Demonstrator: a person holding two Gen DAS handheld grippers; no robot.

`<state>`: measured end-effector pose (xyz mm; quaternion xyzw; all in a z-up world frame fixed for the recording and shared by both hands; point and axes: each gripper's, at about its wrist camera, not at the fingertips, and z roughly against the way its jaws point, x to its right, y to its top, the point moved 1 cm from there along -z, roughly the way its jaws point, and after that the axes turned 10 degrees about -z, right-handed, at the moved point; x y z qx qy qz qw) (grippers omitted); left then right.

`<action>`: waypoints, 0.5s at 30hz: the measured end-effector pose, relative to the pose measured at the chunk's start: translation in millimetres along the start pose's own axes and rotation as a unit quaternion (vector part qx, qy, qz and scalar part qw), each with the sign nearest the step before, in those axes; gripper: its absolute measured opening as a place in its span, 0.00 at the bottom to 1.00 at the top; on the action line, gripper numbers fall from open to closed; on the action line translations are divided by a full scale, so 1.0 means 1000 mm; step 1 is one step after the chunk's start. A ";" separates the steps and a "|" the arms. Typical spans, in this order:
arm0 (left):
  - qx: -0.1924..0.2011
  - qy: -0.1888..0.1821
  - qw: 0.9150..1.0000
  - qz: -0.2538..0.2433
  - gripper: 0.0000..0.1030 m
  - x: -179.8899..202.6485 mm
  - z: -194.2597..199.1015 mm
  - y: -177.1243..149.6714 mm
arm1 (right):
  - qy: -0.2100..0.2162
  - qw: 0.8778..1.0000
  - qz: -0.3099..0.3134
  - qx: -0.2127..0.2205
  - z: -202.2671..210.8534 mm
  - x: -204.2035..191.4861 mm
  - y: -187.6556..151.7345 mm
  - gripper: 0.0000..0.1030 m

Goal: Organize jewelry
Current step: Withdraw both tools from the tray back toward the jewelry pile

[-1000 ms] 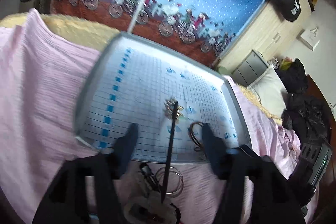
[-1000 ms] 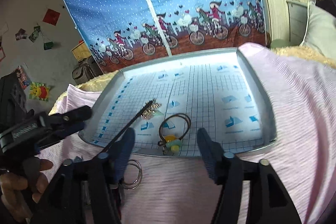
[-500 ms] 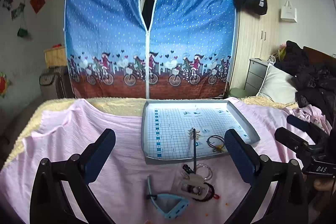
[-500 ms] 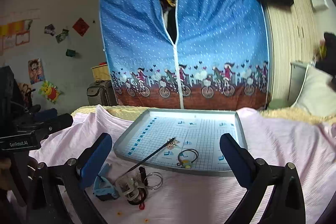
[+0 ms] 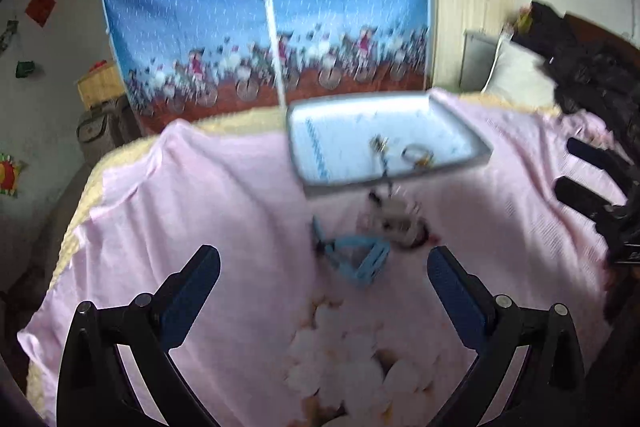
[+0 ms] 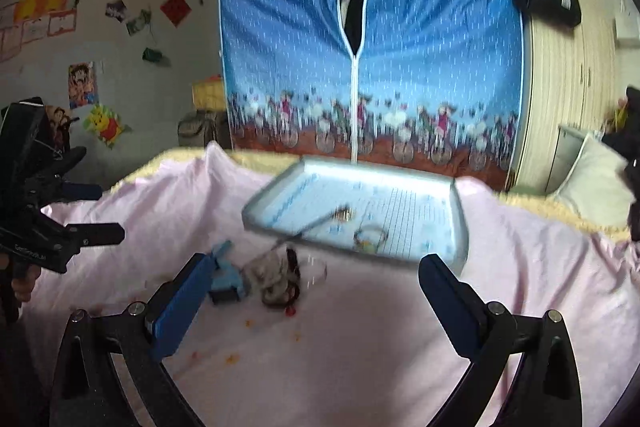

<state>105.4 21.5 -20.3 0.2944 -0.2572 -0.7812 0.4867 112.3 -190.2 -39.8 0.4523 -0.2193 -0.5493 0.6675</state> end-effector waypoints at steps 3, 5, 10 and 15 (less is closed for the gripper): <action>-0.044 0.001 0.999 0.002 0.99 0.002 -0.025 -0.005 | -0.006 0.999 -0.003 -0.052 -0.022 0.003 -0.012 1.00; -0.062 0.000 0.998 -0.011 0.99 0.007 -0.039 -0.005 | -0.010 0.995 -0.008 -0.094 -0.040 0.006 -0.018 1.00; -0.095 -0.020 0.994 -0.045 0.99 0.015 -0.066 -0.017 | -0.001 0.988 -0.062 -0.143 -0.062 0.023 -0.032 1.00; -0.112 -0.051 0.991 -0.043 0.98 0.018 -0.083 -0.020 | 0.007 0.985 -0.077 -0.153 -0.075 0.029 -0.035 1.00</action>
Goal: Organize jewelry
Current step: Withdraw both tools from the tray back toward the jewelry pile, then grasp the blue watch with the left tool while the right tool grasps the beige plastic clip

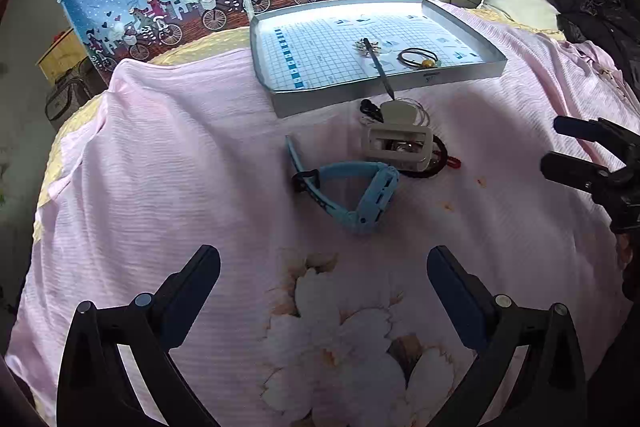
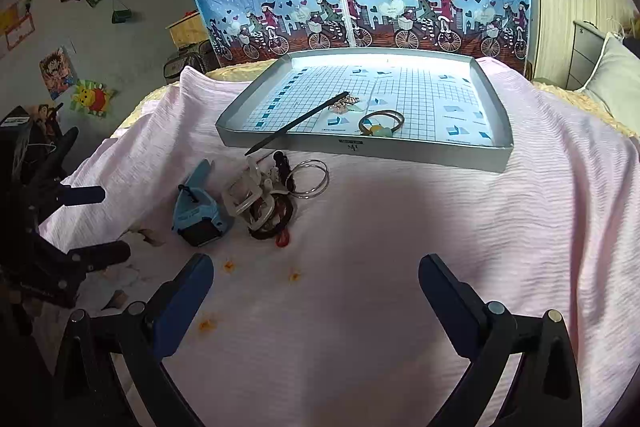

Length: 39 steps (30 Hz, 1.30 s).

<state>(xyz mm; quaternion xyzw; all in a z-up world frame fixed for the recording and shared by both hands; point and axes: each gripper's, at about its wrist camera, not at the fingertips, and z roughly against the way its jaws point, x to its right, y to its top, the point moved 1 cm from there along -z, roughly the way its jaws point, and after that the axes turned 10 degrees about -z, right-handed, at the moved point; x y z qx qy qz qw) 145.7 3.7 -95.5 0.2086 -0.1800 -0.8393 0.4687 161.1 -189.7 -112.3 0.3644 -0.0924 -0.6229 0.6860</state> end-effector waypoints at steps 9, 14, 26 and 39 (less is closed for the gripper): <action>-0.002 -0.038 0.999 -0.020 0.68 0.006 -0.023 0.012 | 0.037 0.999 0.014 0.004 -0.022 0.001 0.010 0.65; -0.015 -0.053 0.998 -0.012 0.55 0.005 -0.038 0.015 | 0.066 0.997 0.025 0.003 -0.037 -0.009 0.023 0.51; -0.008 -0.079 0.996 0.033 0.42 -0.005 -0.047 0.023 | 0.102 0.994 0.044 -0.020 -0.081 -0.028 0.043 0.24; 0.008 -0.119 0.990 0.074 0.38 -0.017 -0.046 0.022 | 0.115 0.991 0.058 -0.039 -0.097 -0.037 0.041 0.07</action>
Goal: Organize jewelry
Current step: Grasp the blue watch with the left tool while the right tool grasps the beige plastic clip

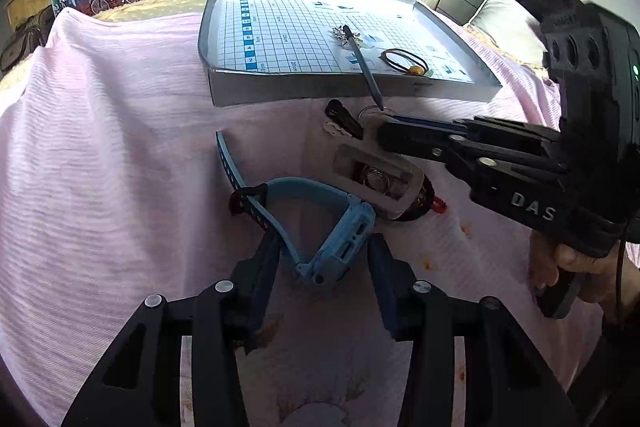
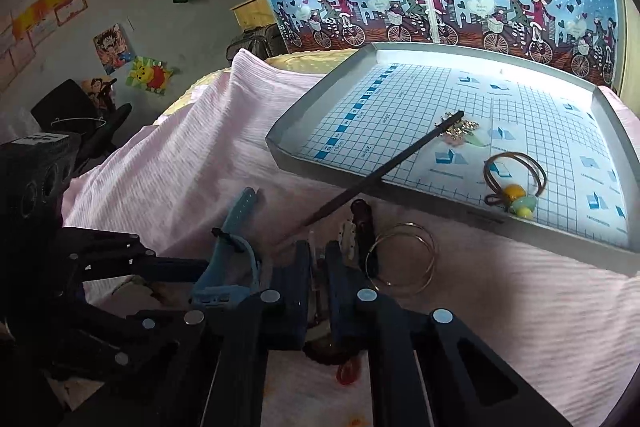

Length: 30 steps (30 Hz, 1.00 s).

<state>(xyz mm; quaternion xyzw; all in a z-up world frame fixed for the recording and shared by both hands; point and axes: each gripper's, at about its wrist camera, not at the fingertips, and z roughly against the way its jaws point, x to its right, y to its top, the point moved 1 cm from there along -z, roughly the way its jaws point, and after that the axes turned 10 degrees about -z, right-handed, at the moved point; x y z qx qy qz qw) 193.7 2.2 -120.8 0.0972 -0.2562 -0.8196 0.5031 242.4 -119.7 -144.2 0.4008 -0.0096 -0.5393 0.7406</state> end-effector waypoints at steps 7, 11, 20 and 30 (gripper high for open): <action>0.000 -0.030 0.999 0.025 0.30 -0.006 0.005 -0.004 | -0.014 0.999 -0.045 0.000 0.014 0.011 -0.003 0.05; -0.007 -0.023 0.999 0.029 0.24 -0.003 0.010 -0.005 | -0.018 0.997 -0.081 0.006 0.029 0.022 -0.006 0.05; 0.034 -0.099 0.989 0.108 0.19 -0.011 0.037 -0.006 | 0.002 0.987 -0.148 0.058 0.071 0.041 -0.003 0.05; 0.069 -0.117 0.979 0.150 0.16 -0.024 0.051 0.001 | 0.021 0.979 -0.172 0.105 0.083 0.050 0.008 0.05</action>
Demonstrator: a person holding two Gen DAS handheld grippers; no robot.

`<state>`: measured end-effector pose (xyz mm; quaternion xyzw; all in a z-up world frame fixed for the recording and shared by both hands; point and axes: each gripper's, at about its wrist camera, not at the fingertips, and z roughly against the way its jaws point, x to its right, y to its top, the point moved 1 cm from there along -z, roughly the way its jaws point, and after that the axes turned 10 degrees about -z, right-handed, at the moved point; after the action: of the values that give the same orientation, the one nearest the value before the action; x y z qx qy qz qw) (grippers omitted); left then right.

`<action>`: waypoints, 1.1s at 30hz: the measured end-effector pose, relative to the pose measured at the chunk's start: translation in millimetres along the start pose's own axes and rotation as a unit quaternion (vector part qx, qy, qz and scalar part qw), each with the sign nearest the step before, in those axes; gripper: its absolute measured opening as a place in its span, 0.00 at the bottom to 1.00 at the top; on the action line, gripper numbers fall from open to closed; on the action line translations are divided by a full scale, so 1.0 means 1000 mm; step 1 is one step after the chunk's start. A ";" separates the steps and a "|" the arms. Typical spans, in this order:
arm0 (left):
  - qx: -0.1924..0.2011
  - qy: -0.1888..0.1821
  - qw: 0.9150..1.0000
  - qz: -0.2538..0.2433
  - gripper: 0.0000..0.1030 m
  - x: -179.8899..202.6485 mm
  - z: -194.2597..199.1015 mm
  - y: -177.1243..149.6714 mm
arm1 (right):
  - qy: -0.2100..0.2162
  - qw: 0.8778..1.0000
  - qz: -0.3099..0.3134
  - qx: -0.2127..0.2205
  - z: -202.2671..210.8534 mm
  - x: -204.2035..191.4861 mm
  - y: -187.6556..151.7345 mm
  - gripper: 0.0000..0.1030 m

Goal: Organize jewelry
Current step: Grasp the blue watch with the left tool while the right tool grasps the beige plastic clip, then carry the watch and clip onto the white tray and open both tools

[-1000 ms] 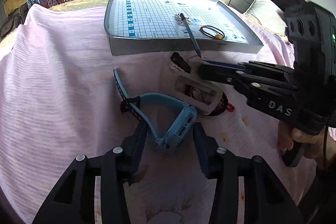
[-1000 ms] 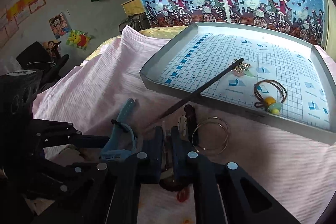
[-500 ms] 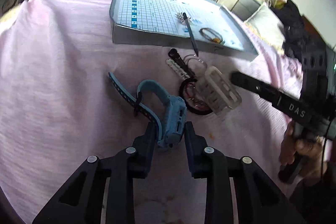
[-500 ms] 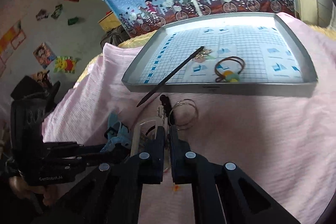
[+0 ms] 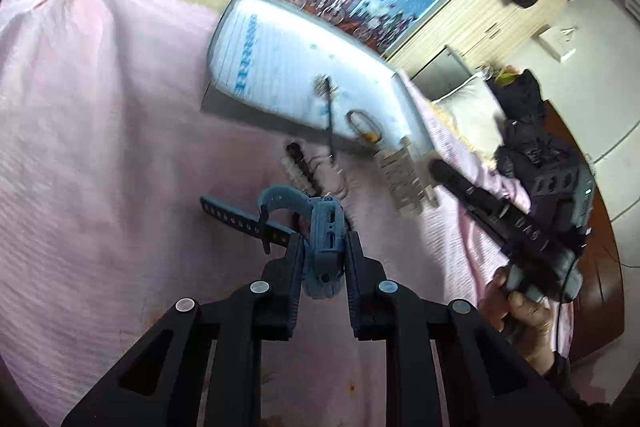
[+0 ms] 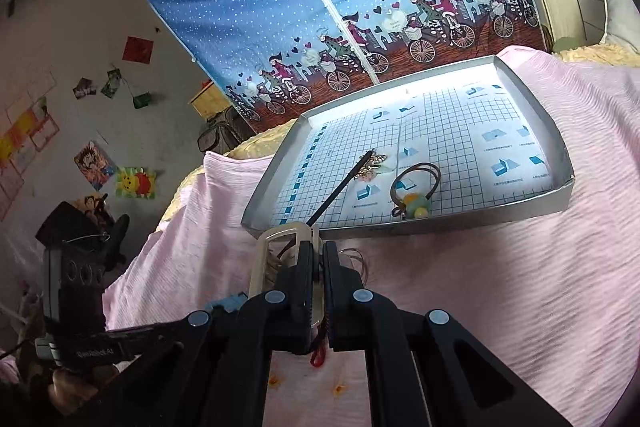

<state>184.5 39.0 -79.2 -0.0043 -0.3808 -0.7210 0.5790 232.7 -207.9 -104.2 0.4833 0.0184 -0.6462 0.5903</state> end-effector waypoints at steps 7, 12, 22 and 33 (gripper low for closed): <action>-0.005 0.019 0.999 -0.032 0.16 0.009 0.000 -0.002 | -0.001 1.000 -0.006 -0.007 -0.003 0.003 -0.002 0.05; 0.017 0.019 0.999 -0.035 0.16 0.012 0.003 -0.004 | 0.000 1.000 -0.003 -0.007 -0.004 0.001 -0.003 0.05; 0.158 0.023 0.987 -0.029 0.16 0.014 0.043 0.021 | 0.010 0.998 0.011 0.063 0.005 -0.006 0.013 0.05; 0.177 0.065 0.981 -0.036 0.16 0.009 -0.032 0.081 | -0.052 0.991 0.029 0.117 -0.004 0.011 0.030 0.05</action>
<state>263.4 10.7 -53.6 0.1588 -0.4640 -0.6613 0.5675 260.5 -222.3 -96.9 0.5155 -0.1023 -0.6506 0.5482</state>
